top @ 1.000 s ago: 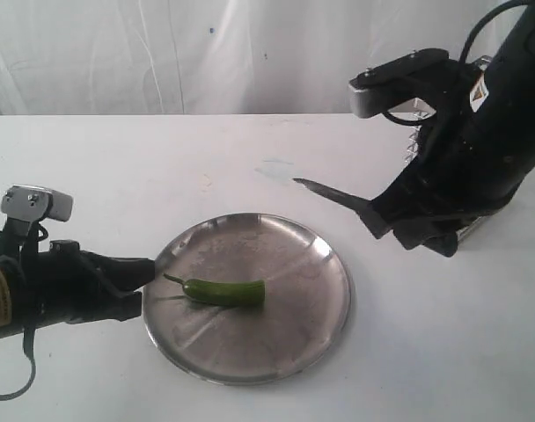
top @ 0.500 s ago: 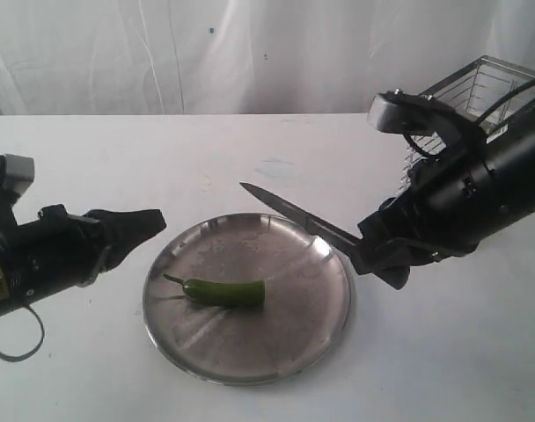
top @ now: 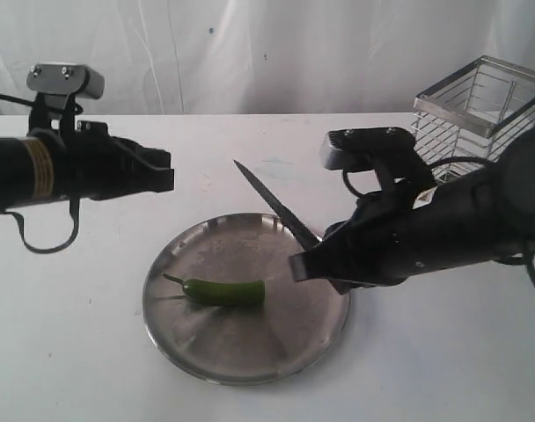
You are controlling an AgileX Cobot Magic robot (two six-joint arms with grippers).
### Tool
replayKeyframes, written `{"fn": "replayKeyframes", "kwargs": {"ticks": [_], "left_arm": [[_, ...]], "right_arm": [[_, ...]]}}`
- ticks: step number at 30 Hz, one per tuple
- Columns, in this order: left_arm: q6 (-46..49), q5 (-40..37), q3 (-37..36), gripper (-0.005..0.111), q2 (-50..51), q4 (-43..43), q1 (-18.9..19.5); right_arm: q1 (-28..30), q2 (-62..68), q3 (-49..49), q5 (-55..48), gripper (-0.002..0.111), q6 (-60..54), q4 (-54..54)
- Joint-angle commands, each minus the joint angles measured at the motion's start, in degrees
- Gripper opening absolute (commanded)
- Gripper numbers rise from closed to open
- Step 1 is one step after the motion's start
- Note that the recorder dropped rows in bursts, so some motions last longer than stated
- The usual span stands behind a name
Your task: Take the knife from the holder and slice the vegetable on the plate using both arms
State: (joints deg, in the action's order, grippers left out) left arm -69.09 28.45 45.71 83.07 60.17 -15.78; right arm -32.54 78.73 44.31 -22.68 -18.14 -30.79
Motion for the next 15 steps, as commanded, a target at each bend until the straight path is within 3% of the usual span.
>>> {"fn": "replayKeyframes", "kwargs": {"ticks": [1, 3, 6, 10, 15], "left_arm": [[1.1, -6.1, 5.0, 0.000, 0.6, 2.9, -0.3], [3.3, -10.6, 5.8, 0.000, 1.6, 3.9, -0.3], [3.3, -12.4, 5.7, 0.000, 2.9, 3.9, -0.3], [5.1, -1.9, 3.4, 0.000, 3.2, 8.0, -0.3], [7.5, 9.8, 2.9, 0.000, 3.2, 21.9, -0.3]], "right_arm": [[-10.0, 0.5, -0.4, 8.7, 0.000, 26.4, 13.2], [-13.3, 2.0, -0.4, 9.4, 0.000, 37.1, 21.3], [-13.7, 6.5, -0.4, 8.4, 0.000, 50.8, 36.9], [-13.1, 10.5, -0.2, 2.8, 0.000, 60.9, 49.5], [-13.1, 8.8, 0.7, -1.1, 0.000, 60.9, 47.7]]}}
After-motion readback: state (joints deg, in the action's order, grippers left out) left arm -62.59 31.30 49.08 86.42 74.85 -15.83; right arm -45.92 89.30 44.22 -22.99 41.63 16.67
